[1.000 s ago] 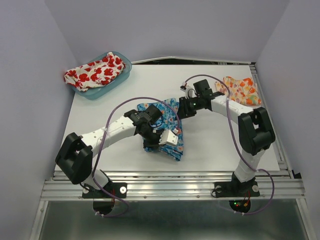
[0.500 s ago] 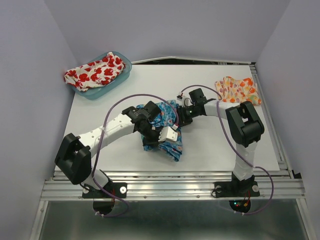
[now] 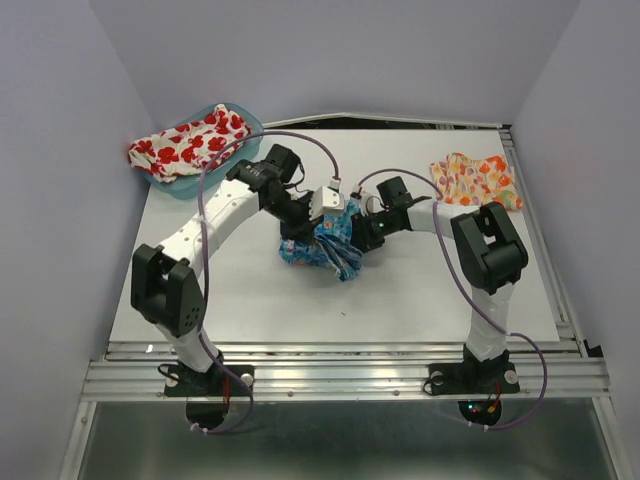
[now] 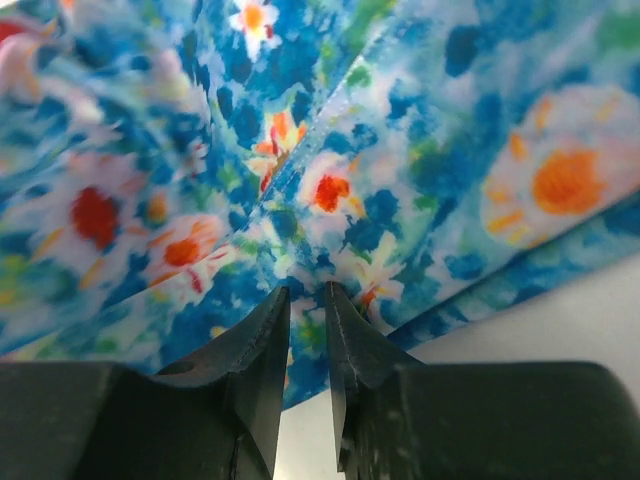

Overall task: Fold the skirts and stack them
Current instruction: Fold the skirt

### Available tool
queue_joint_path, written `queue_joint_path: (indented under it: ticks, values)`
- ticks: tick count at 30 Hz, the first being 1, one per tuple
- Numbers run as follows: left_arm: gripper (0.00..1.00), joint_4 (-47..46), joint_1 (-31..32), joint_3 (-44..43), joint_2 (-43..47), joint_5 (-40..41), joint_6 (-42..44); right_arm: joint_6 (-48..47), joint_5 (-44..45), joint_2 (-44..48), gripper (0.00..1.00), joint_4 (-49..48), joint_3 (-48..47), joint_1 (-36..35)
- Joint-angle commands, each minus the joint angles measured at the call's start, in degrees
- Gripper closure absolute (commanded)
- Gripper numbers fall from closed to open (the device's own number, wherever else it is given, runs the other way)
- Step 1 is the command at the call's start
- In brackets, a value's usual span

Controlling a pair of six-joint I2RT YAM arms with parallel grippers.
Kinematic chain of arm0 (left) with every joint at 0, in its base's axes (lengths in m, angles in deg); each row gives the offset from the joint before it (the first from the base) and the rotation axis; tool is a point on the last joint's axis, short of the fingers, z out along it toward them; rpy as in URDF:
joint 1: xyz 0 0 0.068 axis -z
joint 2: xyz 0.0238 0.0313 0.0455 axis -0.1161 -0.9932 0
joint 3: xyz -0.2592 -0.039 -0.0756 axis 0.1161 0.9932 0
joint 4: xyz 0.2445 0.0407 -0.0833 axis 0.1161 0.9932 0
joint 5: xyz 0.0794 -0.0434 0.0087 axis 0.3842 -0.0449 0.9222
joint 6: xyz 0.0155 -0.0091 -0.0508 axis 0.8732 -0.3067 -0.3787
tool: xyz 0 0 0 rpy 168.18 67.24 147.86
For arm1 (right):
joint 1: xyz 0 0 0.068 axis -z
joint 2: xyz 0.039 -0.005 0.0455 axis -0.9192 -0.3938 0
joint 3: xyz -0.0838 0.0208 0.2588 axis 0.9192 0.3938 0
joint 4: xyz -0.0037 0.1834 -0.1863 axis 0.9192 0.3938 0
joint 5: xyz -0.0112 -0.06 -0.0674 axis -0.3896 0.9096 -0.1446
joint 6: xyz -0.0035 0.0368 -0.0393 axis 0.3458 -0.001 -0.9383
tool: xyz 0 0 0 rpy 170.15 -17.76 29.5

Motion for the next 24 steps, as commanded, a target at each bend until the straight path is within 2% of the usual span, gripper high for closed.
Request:
queue_joint_path:
  ticks: [1,9,19,24]
  values:
    - [1.0,5.15,-4.21,-8.44,-9.27,-3.84,2.85,-6.15,7.77,-4.7,0.73,8.14,0.43,-0.82]
    - [1.0,10.16,-7.83,-17.17,-21.95,-5.95,7.33,-8.62,8.03,-4.27,0.69,10.69,-2.2,-1.34]
    - [1.0,8.49,-7.74,-7.52,-17.83,-5.87,10.85,-6.51,13.39,2.75,0.57,15.18,-12.22,-0.73]
    - [1.0,7.97,-7.74,-5.66,-16.15,-4.99,11.64,-3.7,13.49,1.27,0.55,15.26,-22.14,0.33]
